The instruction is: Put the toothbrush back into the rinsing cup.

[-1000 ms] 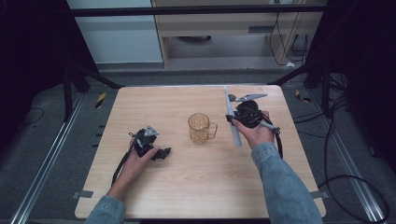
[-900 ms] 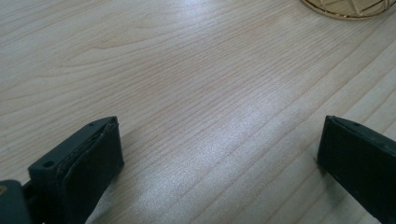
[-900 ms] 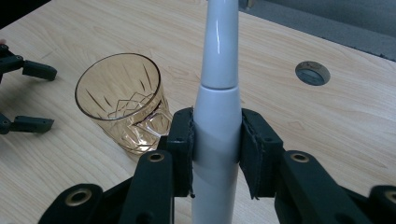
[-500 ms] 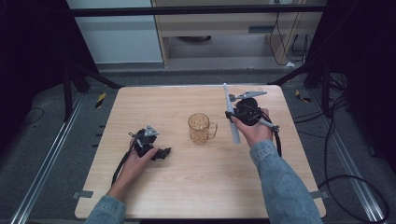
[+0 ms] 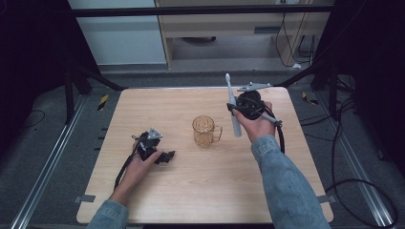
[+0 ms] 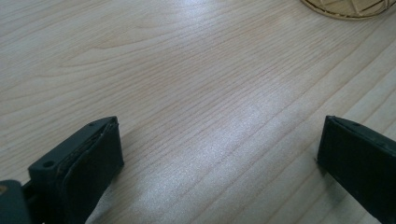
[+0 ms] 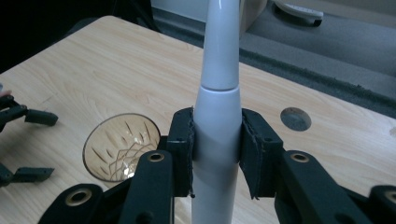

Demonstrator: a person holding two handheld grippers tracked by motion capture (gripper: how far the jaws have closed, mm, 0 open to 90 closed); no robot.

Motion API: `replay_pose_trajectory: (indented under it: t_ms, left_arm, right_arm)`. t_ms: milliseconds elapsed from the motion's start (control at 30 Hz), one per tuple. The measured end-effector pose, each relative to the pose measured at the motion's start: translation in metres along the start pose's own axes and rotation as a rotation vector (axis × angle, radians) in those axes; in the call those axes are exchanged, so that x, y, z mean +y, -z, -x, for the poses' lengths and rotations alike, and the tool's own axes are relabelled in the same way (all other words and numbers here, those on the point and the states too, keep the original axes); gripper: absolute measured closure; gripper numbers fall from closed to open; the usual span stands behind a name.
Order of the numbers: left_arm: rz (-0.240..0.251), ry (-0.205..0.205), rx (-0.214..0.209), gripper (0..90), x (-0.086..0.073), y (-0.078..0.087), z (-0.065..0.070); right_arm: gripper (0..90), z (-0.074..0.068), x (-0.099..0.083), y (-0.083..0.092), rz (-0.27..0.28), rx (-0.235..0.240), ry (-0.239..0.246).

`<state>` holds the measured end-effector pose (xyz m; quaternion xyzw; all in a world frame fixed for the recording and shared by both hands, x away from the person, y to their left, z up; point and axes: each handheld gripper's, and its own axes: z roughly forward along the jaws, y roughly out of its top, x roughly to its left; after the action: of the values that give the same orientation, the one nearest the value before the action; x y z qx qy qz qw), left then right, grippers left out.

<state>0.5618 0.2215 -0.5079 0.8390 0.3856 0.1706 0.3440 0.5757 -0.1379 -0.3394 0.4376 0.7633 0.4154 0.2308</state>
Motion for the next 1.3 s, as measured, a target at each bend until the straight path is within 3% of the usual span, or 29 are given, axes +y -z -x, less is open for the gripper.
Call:
replay_pose_trajectory:
  t_ms: [767,1300]
  left_arm:
    - [0.004,0.002,0.0,0.0,0.0,0.0,0.0]
    - [0.004,0.002,0.0,0.0,0.0,0.0,0.0]
  right_arm:
    - [67.2,-0.009,0.035,-0.01,0.094,-0.032,0.005]
    - [67.2,-0.028,0.048,-0.023,0.162,-0.029,0.022]
